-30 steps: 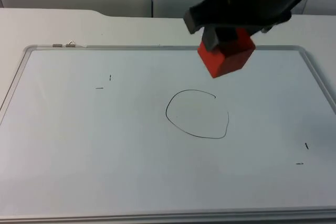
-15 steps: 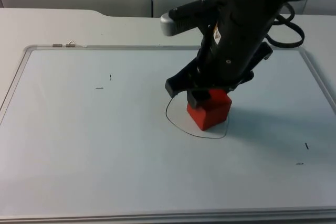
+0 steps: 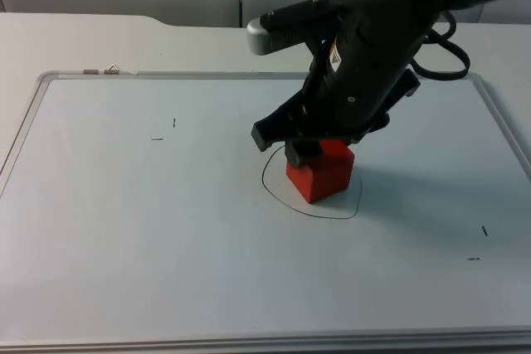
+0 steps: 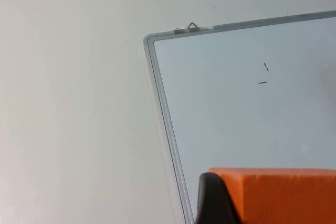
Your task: Pick up one cube with the left hand and another cube with the right hand. First place the cube in the right hand at the target position, then stack the cube in the left hand on top.
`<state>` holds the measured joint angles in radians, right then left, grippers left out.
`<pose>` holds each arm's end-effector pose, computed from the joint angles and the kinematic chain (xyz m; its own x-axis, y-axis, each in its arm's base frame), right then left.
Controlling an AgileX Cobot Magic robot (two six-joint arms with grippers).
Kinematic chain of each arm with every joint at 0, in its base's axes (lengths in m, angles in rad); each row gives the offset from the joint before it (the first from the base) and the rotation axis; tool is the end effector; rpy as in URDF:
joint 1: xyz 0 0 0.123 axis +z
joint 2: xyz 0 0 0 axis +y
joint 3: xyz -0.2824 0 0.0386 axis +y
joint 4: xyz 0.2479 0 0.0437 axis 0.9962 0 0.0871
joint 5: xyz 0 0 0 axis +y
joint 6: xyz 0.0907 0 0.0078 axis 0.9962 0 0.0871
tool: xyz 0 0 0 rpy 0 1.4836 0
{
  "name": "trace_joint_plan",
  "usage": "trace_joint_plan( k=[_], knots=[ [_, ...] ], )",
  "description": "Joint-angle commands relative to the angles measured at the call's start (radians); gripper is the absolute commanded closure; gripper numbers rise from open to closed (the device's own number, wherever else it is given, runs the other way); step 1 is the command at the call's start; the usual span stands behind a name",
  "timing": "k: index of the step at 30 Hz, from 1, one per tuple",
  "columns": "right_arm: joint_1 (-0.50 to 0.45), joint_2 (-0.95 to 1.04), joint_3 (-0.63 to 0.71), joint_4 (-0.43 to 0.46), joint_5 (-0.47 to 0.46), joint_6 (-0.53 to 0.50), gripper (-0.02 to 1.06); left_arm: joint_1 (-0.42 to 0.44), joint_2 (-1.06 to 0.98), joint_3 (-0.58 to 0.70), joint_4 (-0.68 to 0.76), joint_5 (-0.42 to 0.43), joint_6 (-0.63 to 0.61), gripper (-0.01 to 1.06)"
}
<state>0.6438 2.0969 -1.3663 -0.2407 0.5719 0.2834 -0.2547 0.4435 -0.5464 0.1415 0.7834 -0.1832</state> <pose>0.3441 0.2435 0.1307 -0.7882 -0.4926 -0.3689 -0.4967 0.8631 -0.0912 0.0786 -0.0111 0.2976 -0.5493 0.0582 -0.8336 0.1257 0.9920 -0.0136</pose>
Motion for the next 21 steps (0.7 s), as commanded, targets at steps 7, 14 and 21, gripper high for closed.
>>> trace_joint_plan(
  k=[7,14,21],
  knots=[
    [-0.003,0.006,-0.003,-0.007,-0.006,-0.003,0.71,-0.008,-0.008,0.0,0.0,-0.019,-0.002,1.05],
    [-0.003,-0.026,-0.015,-0.016,-0.027,0.004,0.0,-0.008,-0.008,0.0,0.0,-0.019,-0.002,1.05],
    [0.004,-0.298,-0.045,-0.053,-0.045,-0.007,0.0,-0.008,-0.008,0.0,0.0,-0.019,-0.002,1.05]
  ],
)
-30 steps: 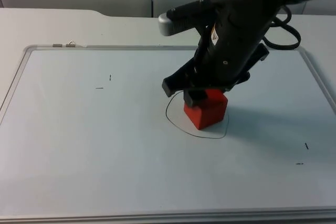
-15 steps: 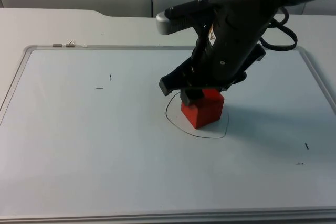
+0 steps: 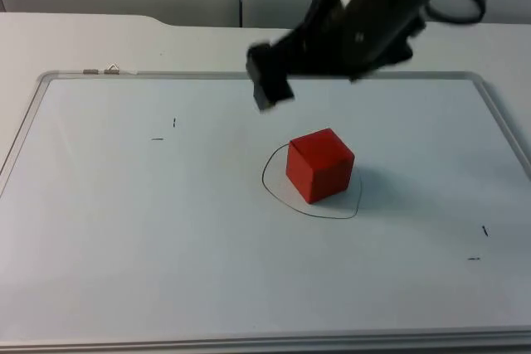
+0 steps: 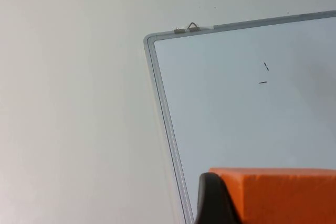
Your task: Pick up one cube with the left hand and another cube with the right hand. First place the cube in the right hand at the target position, then stack the cube in the left hand on top.
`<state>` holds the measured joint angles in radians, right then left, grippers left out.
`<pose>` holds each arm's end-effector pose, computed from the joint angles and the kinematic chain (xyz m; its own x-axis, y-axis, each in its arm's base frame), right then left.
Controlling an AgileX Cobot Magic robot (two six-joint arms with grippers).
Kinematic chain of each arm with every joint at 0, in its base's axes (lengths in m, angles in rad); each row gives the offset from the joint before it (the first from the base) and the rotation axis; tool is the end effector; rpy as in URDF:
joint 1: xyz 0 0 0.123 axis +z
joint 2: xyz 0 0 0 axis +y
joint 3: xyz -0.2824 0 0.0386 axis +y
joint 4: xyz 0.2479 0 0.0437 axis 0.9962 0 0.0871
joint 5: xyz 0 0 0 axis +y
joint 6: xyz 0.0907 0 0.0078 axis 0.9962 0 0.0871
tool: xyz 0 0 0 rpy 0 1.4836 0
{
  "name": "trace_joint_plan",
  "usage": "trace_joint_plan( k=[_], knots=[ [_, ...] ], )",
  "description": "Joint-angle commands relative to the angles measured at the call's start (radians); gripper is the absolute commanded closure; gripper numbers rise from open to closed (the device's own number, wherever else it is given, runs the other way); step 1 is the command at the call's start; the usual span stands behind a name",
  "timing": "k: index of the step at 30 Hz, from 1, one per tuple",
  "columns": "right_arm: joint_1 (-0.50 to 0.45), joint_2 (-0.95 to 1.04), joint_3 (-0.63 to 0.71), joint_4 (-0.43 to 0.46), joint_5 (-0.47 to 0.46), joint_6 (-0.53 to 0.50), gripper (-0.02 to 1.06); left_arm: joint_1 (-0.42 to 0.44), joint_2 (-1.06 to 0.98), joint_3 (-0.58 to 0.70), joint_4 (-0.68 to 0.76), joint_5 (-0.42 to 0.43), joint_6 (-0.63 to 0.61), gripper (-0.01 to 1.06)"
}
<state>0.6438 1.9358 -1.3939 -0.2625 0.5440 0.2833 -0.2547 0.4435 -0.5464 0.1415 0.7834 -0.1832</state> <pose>0.3446 0.2433 0.2074 -0.6953 -0.4508 -0.5597 -0.4963 0.8645 -0.0799 0.0786 -0.0111 0.2976 -0.5493 0.0582 -0.8336 0.1257 0.9920 -0.0136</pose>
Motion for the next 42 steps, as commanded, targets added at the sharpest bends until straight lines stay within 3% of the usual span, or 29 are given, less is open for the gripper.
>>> trace_joint_plan(
  k=[1,3,5,11,15,17,24,26,29,36,39,42],
  knots=[
    [0.012,-0.196,-0.017,-0.048,-0.018,-0.021,0.0,-0.008,-0.008,0.0,0.0,-0.019,-0.002,1.05],
    [0.024,-0.269,-0.017,-0.057,-0.009,-0.044,0.0,-0.008,-0.008,0.0,0.0,-0.019,-0.002,1.05],
    [0.057,-0.439,-0.017,-0.055,0.015,-0.142,0.0,-0.008,-0.008,0.0,0.0,-0.019,-0.002,1.05],
    [0.124,-0.681,-0.017,-0.059,0.076,-0.209,0.0,-0.008,-0.008,0.0,0.0,-0.021,0.0,1.05],
    [0.147,-0.842,-0.014,-0.056,0.224,-0.23,0.0,-0.008,-0.008,0.0,0.0,-0.021,0.0,1.05],
    [0.147,-0.873,-0.001,-0.059,0.252,-0.241,0.0,-0.008,-0.008,0.0,0.0,-0.021,0.0,1.05],
    [0.147,-1.114,0.328,-0.062,0.106,-0.237,0.0,-0.008,-0.005,0.0,-0.024,-0.021,0.033,1.05],
    [0.147,-1.151,0.367,-0.055,0.077,-0.232,0.0,-0.008,-0.001,0.0,-0.043,-0.023,0.059,1.05],
    [0.147,-1.264,0.473,-0.053,-0.006,-0.23,0.0,-0.008,0.026,0.0,-0.19,-0.048,0.209,1.05],
    [0.147,-1.344,0.495,-0.051,-0.031,-0.228,0.0,-0.008,0.175,-0.031,-0.424,-0.083,0.436,1.05],
    [0.147,-1.347,0.495,-0.051,-0.031,-0.228,0.0,-0.008,0.351,-0.13,-0.577,-0.091,0.607,1.05],
    [0.147,-1.346,0.495,-0.053,-0.031,-0.228,0.0,-0.008,0.462,-0.208,-0.63,-0.105,0.676,1.05]
  ],
)
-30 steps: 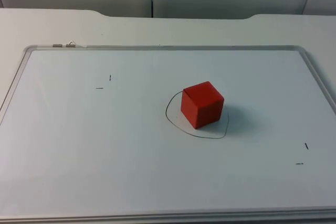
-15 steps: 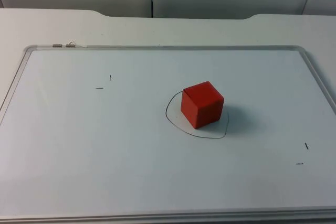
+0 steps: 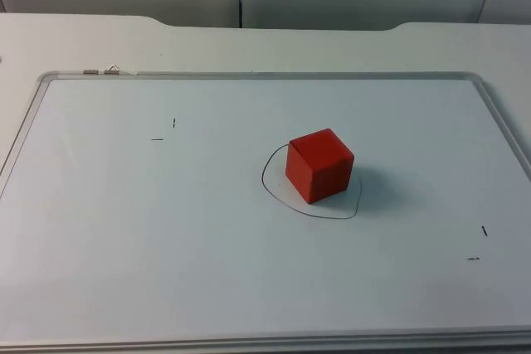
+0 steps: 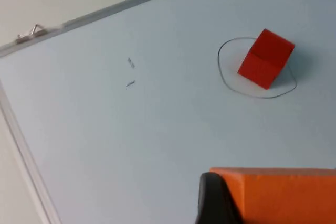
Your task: Pick up one cube with the left hand and another cube with the right hand. First place the cube in the right hand at the target position, then stack the cube in the left hand on top.
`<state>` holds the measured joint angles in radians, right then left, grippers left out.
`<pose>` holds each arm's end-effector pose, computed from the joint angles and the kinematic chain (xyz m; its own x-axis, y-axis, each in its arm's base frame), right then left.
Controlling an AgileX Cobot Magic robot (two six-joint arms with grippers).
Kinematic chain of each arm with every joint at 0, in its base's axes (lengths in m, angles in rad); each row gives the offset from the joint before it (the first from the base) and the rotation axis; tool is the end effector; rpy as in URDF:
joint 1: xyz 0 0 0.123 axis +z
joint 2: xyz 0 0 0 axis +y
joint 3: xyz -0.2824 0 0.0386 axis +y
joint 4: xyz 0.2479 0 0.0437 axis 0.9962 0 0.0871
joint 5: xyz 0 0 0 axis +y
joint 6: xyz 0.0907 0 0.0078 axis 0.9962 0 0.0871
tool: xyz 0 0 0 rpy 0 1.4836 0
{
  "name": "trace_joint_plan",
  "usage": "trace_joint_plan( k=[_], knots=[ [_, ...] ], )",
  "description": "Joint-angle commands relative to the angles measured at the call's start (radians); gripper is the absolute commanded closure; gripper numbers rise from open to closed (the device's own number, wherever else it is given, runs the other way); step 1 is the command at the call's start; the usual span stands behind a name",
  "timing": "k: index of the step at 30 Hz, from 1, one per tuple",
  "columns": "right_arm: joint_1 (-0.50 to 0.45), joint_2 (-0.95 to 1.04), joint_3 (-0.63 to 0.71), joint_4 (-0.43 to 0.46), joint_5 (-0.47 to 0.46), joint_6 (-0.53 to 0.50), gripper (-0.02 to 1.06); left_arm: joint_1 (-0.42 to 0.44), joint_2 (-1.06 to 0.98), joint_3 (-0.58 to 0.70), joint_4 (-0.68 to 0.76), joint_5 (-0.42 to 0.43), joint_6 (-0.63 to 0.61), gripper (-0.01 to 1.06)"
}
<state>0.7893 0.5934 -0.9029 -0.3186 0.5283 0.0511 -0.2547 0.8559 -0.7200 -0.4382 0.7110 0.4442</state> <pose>0.0804 0.0606 0.4201 0.0576 -0.2567 -0.9648 -0.5926 0.7689 -0.2399 0.1502 -0.0652 0.3141 -0.5825 0.2538 -0.7722 0.5077 0.8555 -0.1018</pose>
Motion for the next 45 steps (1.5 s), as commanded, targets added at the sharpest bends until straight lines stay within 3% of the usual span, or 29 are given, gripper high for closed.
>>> trace_joint_plan(
  k=[1,8,12,17,32,45],
  knots=[
    [0.001,-0.004,0.004,0.002,-0.015,0.002,0.0,-0.008,0.11,-0.07,-0.07,-0.038,0.077,1.05],
    [0.001,-0.004,0.004,-0.001,-0.009,0.002,0.0,-0.048,0.392,-0.269,-0.125,-0.044,0.157,1.05],
    [0.001,-0.004,0.004,-0.019,0.006,0.002,0.0,-0.221,0.619,-0.411,-0.072,-0.115,0.158,1.05],
    [0.001,-0.004,0.004,-0.023,0.052,0.002,0.0,-0.321,0.824,-0.511,-0.022,-0.135,0.144,1.05],
    [0.001,0.005,0.004,-0.079,0.11,0.076,0.0,-0.383,1.166,-0.791,0.012,-0.128,0.141,1.05],
    [0.001,0.005,0.004,-0.094,0.11,0.076,0.0,-0.395,1.252,-0.806,0.04,-0.191,0.128,1.05]
  ],
)
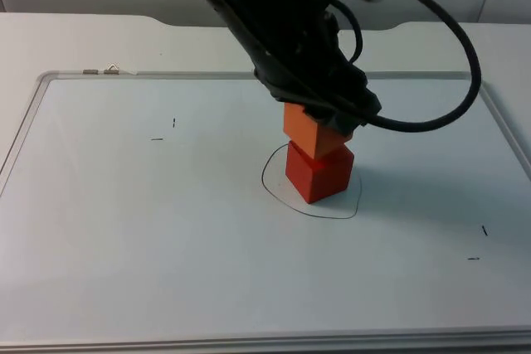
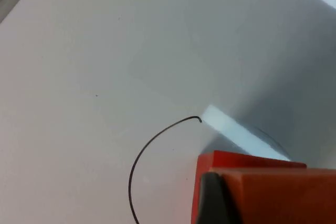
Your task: Pick up one cube with the left hand and another cube with the right hand. First place the cube in the right hand at the target position, then stack the cube in the left hand on top.
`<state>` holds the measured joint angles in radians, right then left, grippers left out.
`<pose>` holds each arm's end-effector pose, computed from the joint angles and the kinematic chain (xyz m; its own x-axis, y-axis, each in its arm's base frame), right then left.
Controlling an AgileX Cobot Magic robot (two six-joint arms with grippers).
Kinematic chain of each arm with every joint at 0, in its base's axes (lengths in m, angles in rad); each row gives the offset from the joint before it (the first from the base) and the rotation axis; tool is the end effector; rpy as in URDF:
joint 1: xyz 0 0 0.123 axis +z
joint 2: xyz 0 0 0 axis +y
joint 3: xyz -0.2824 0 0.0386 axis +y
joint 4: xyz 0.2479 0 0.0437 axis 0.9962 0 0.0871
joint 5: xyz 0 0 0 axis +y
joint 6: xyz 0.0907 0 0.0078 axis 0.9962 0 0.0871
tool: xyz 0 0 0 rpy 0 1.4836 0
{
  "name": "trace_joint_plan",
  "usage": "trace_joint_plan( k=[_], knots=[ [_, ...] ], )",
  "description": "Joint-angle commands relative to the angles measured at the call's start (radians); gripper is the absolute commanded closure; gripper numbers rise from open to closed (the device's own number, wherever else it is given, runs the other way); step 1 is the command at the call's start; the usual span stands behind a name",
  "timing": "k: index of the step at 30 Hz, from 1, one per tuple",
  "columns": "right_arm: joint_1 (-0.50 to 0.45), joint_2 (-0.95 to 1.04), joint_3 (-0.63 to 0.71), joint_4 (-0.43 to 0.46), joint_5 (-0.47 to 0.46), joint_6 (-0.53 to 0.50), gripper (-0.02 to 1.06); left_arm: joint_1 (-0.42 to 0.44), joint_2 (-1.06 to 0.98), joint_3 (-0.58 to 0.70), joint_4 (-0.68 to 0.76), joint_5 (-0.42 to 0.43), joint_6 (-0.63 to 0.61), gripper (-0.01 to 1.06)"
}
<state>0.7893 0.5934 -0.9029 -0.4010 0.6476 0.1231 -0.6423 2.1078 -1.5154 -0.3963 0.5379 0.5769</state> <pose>0.0834 0.0535 0.4113 -0.0385 -0.3170 -0.9477 -0.5467 0.8005 -0.2455 0.3537 -0.2871 0.1682 -0.5048 0.6591 -0.5575 0.8094 0.5859 -0.0402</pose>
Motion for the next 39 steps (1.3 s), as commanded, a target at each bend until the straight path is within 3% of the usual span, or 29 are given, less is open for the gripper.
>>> trace_joint_plan(
  k=[1,17,20,21,22,25,26,27,30,35,36,39],
  knots=[
    [0.001,0.005,0.004,-0.012,-0.009,0.004,0.0,-0.008,0.004,-0.01,0.0,-0.027,-0.004,1.05],
    [0.001,0.005,0.004,-0.012,-0.009,0.004,0.0,-0.018,0.044,-0.01,0.001,-0.033,-0.004,1.03],
    [0.001,0.005,0.004,-0.012,-0.009,0.004,0.0,-0.02,0.044,-0.01,0.001,-0.037,-0.004,0.83],
    [0.001,0.005,0.004,-0.012,-0.009,0.004,0.0,-0.02,0.044,-0.01,0.001,-0.037,-0.004,0.83],
    [0.001,0.005,0.004,-0.012,-0.009,0.004,0.0,-0.02,0.044,-0.01,-0.001,-0.037,-0.004,0.62],
    [0.001,0.005,0.004,-0.012,-0.009,0.004,0.0,-0.02,0.044,-0.023,0.004,-0.008,-0.012,0.13],
    [0.001,0.005,0.004,-0.012,-0.009,0.004,0.0,-0.02,0.044,-0.023,0.004,-0.008,-0.012,0.13],
    [0.001,0.005,0.004,-0.012,-0.009,0.004,0.0,-0.02,0.044,-0.039,0.014,0.013,-0.012,-0.01],
    [0.001,0.005,0.004,-0.012,-0.009,0.004,0.0,-0.02,0.037,-0.083,0.022,0.072,-0.012,0.0],
    [0.001,0.005,0.004,-0.014,-0.009,0.004,0.0,-0.02,-0.063,-0.242,0.044,0.317,-0.016,0.0],
    [0.001,0.005,0.004,-0.014,-0.009,0.004,0.0,-0.02,-0.063,-0.242,0.044,0.317,-0.016,0.0],
    [0.001,0.003,0.004,-0.013,-0.009,0.004,0.0,-0.02,-0.158,-0.315,0.044,0.424,-0.034,0.0]
  ],
)
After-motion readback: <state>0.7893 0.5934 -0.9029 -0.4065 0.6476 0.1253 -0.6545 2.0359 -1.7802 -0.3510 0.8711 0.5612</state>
